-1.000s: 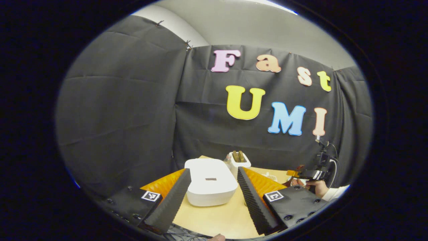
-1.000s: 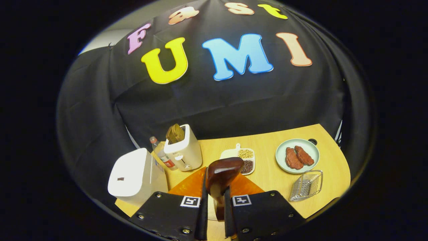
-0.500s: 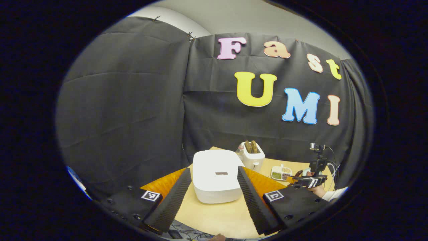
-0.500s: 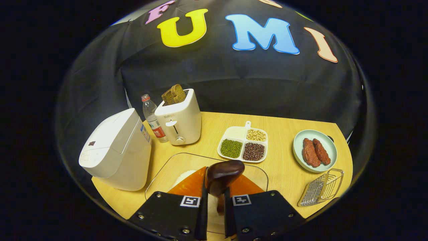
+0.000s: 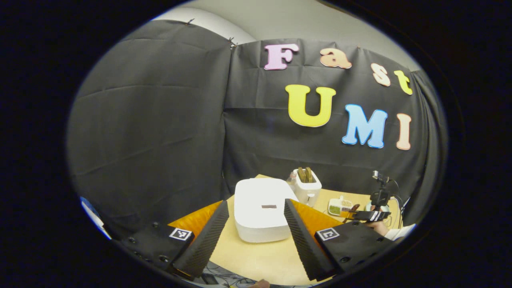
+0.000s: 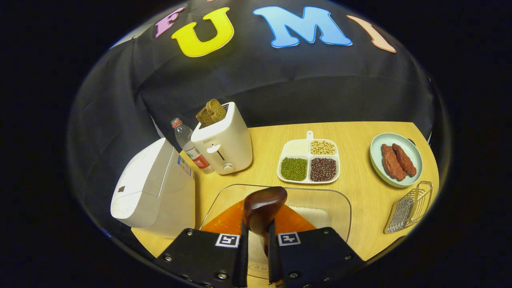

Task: Close the left gripper, press the button to open the rice cooker; take a wooden spoon from the chopstick holder with the right hand, scoop a spoonful of rice and pour it into the rice cooker, then put the wooden spoon back into the chopstick holder.

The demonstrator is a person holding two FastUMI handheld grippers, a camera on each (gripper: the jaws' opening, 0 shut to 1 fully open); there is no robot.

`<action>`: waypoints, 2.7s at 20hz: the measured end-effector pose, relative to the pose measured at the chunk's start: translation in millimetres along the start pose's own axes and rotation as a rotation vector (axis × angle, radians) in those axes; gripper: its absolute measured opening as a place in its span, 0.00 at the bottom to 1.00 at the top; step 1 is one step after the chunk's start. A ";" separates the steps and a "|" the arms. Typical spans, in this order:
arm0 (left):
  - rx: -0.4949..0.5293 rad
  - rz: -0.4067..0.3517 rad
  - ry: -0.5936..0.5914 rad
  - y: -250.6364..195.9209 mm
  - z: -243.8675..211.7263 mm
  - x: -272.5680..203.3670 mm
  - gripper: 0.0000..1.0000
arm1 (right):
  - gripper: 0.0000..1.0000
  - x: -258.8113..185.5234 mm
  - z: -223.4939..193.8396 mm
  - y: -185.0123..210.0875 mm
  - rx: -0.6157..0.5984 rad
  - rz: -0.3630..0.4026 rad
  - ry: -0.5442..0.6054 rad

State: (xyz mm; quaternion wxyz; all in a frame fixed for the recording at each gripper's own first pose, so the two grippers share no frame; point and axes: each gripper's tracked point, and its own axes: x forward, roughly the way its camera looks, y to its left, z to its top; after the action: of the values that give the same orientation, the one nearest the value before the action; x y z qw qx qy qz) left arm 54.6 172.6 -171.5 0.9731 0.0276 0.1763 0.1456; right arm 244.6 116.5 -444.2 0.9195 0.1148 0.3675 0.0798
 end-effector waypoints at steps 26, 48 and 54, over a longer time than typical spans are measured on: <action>-0.027 -0.092 -0.080 -20.4 22.5 24.7 0.97 | 0.21 -88.7 89.6 -18.5 0.640 0.217 -0.161; -0.008 -0.118 -0.088 -41.9 -3.1 171.1 0.31 | 0.20 -310.1 151.9 6.8 0.696 0.261 -0.473; 0.023 -0.036 0.073 -67.1 -68.9 224.1 0.06 | 0.21 -327.0 151.7 -13.3 0.669 0.248 -0.457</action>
State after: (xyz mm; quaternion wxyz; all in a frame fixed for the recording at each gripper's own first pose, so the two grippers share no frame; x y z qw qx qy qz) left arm 249.5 174.4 -318.1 0.9681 0.0302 0.2139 0.1270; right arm 116.2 5.1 -126.0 0.8728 0.4651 0.1431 0.0384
